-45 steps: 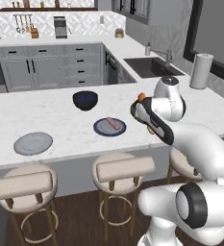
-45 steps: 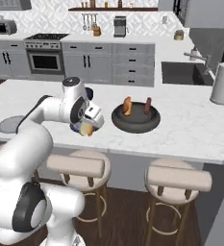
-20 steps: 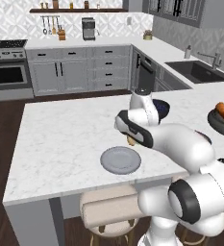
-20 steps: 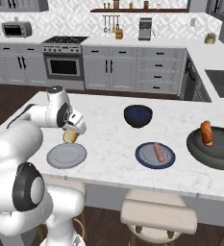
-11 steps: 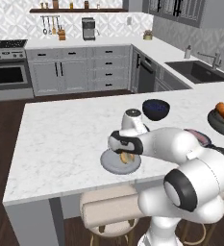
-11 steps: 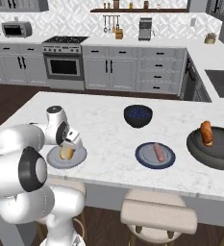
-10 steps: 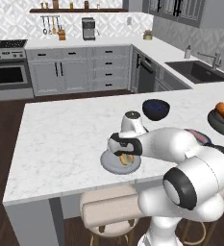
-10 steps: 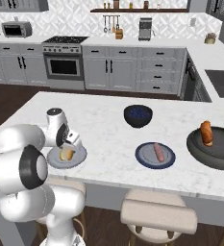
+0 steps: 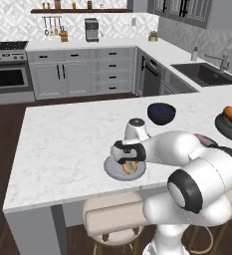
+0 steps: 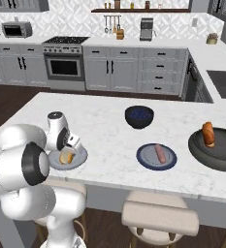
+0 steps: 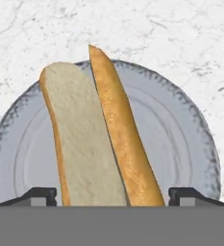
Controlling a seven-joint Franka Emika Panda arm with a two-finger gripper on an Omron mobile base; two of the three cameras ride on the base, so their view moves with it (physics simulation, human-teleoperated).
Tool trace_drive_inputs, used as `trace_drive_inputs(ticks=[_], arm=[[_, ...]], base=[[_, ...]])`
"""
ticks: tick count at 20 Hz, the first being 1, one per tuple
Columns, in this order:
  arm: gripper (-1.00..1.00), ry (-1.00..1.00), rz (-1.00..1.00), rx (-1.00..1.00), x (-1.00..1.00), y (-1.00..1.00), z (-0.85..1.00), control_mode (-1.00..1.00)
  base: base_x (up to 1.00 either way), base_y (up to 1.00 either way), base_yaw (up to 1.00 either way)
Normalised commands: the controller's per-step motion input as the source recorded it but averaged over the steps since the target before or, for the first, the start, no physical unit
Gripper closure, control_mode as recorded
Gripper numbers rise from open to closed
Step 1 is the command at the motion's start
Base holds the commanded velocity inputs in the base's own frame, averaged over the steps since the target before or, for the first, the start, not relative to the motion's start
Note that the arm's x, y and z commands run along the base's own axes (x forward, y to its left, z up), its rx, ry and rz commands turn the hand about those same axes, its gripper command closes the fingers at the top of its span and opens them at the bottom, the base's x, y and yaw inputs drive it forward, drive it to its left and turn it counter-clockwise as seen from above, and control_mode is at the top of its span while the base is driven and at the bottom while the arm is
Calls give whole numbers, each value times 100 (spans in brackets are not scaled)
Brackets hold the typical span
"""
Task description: Place one bun and one sausage from the bowl on each plate.
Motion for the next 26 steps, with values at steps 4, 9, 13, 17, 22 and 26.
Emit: trace_drive_inputs(ticks=[4,9,13,17,22,26], arm=[[-100,-11,0,1,-10,0,24,-100],[-100,-16,0,1,-54,-15,47,-100],[-100,-13,0,0,-100,-45,59,-100],[-100,-16,2,-3,-100,-42,14,-100],[-100,-7,1,0,-20,-10,0,100],[-100,0,0,0,0,0,0,100]], base=[[0,0,0],[0,0,0],[0,0,0],[0,0,0],[-45,-80,0],[-3,-100,-1]])
